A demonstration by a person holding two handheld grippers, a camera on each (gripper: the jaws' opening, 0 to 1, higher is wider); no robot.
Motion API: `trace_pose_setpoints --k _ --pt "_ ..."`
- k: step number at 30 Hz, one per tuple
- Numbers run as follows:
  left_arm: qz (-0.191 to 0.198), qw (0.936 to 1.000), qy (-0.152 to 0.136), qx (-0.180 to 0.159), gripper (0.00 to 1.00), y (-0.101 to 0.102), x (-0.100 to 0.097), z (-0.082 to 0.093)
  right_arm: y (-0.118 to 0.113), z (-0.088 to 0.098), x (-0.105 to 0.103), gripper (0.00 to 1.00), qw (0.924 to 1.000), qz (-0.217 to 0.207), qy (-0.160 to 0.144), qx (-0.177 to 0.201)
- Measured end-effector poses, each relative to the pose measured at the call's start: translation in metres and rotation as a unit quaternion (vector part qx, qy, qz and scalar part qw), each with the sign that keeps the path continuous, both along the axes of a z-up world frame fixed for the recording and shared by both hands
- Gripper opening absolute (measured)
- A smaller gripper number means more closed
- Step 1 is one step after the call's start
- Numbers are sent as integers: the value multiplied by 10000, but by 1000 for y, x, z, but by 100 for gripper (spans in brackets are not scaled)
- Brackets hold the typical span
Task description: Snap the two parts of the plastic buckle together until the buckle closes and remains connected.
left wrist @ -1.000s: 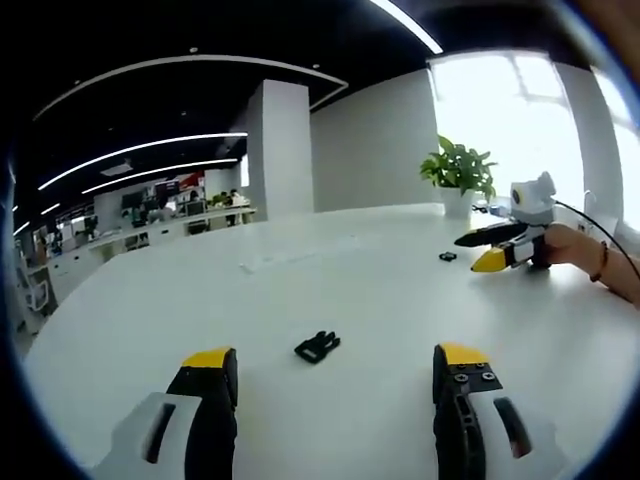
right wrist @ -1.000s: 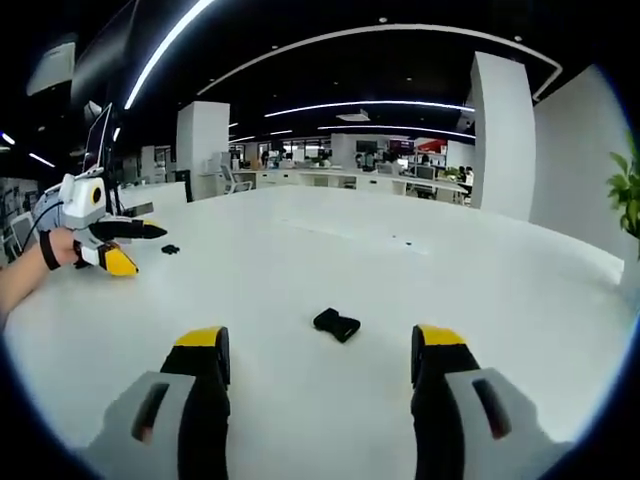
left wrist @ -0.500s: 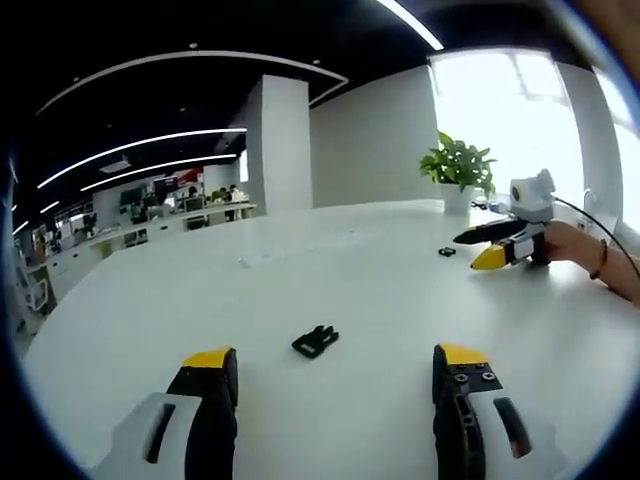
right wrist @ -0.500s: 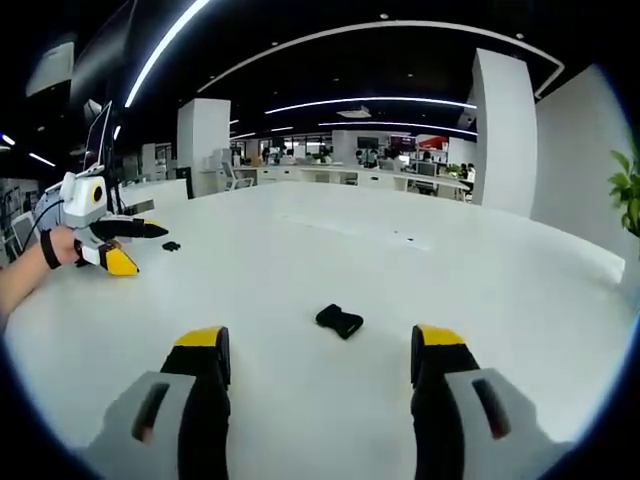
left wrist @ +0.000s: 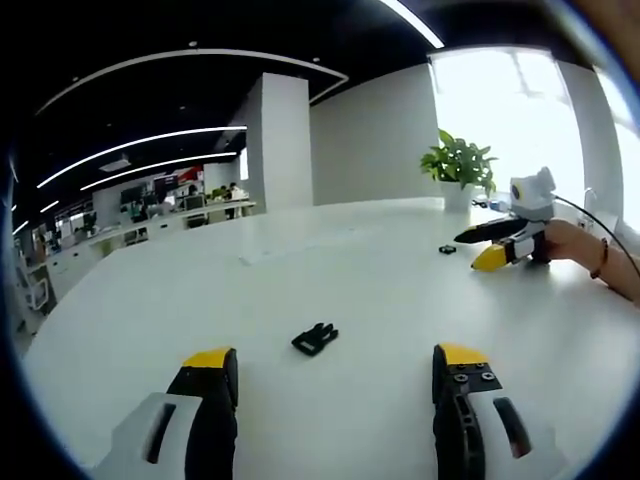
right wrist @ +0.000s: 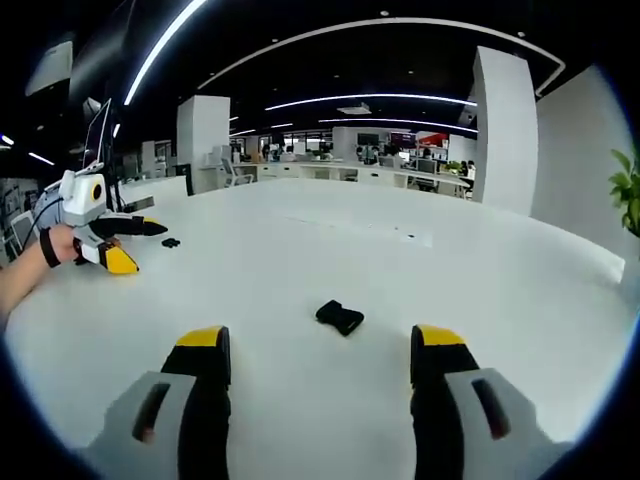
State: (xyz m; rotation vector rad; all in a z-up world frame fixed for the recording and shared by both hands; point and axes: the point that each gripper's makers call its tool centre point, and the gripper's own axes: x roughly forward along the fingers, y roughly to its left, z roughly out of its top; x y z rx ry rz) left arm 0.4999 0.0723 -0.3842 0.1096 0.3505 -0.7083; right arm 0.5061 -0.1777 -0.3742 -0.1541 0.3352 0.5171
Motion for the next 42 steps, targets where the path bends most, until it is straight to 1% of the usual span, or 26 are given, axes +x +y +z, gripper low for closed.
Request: trace_pose_setpoints --k 14,29,33,37,39,40,42 --pt "-32 10000 -17 -8 81 -2 -1 0 0 -1 3 75 10000 10 -5 -11" --pt "-63 10000 -4 -45 81 -5 2 0 9 -3 4 74 9999 88 -12 77" --pt "-60 9999 73 -82 81 -4 4 -1 12 -2 4 74 9999 112 -49 76" --pt "-74 9999 58 -84 81 -4 4 -1 14 -2 4 74 9998 144 -51 92" --pt "-45 9998 157 -138 80 -4 7 -2 15 -2 4 74 9998 153 -70 89" --pt "-38 9999 89 -121 80 -4 8 -1 16 -2 3 74 9998 144 -74 92" --pt "-51 9999 99 -125 80 -5 7 -1 19 -3 0 74 9998 155 -78 96"
